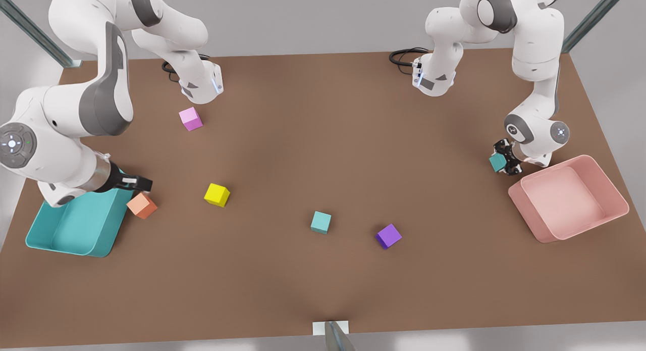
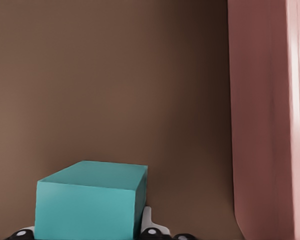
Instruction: Stack the two blue cubes on top of each other
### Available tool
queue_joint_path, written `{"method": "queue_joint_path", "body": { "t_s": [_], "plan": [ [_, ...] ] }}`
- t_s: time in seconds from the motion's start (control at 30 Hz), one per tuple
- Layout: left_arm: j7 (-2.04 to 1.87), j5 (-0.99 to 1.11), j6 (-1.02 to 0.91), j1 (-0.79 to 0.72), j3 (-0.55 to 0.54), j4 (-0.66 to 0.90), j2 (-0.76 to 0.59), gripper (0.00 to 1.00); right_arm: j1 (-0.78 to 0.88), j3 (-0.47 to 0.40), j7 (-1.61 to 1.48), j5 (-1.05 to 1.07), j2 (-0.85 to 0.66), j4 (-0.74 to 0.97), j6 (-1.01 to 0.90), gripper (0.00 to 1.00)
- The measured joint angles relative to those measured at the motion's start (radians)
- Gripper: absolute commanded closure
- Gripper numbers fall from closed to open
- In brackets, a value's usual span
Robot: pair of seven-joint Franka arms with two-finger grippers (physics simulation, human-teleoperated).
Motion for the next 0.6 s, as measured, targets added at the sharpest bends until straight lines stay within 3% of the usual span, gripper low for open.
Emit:
{"method": "queue_joint_path", "body": {
  "t_s": [0.1,0.23,0.33,0.4,0.47,0.53,0.6],
  "plan": [
    [0.004,0.005,0.003,0.002,-0.001,0.006,-0.025,0.45,-0.005,0.000,-0.052,0.001,0.000,0.002,-0.010,0.00],
    [0.020,0.185,-0.090,0.040,0.071,0.057,-0.193,0.45,-0.013,-0.001,-0.110,-0.001,0.000,0.008,-0.017,0.00],
    [0.031,0.394,-0.290,0.065,0.086,0.304,-0.247,0.45,-0.019,-0.004,-0.146,-0.003,-0.006,0.013,-0.019,0.00],
    [0.038,0.452,-0.441,0.129,-0.050,0.444,-0.256,0.45,-0.032,-0.015,-0.166,0.001,-0.010,0.038,-0.020,0.00],
    [0.047,0.446,-0.549,0.140,-0.308,0.534,-0.210,0.45,-0.048,-0.022,-0.185,0.001,-0.022,0.052,-0.021,0.00],
    [0.072,0.418,-0.625,-0.004,-0.474,0.622,-0.157,0.44,-0.062,-0.029,-0.202,0.003,-0.089,0.009,-0.018,0.00],
    [0.105,0.393,-0.680,-0.076,-0.619,0.739,-0.058,0.44,-0.069,-0.034,-0.217,0.006,-0.253,-0.193,0.023,0.00]
  ]
}}
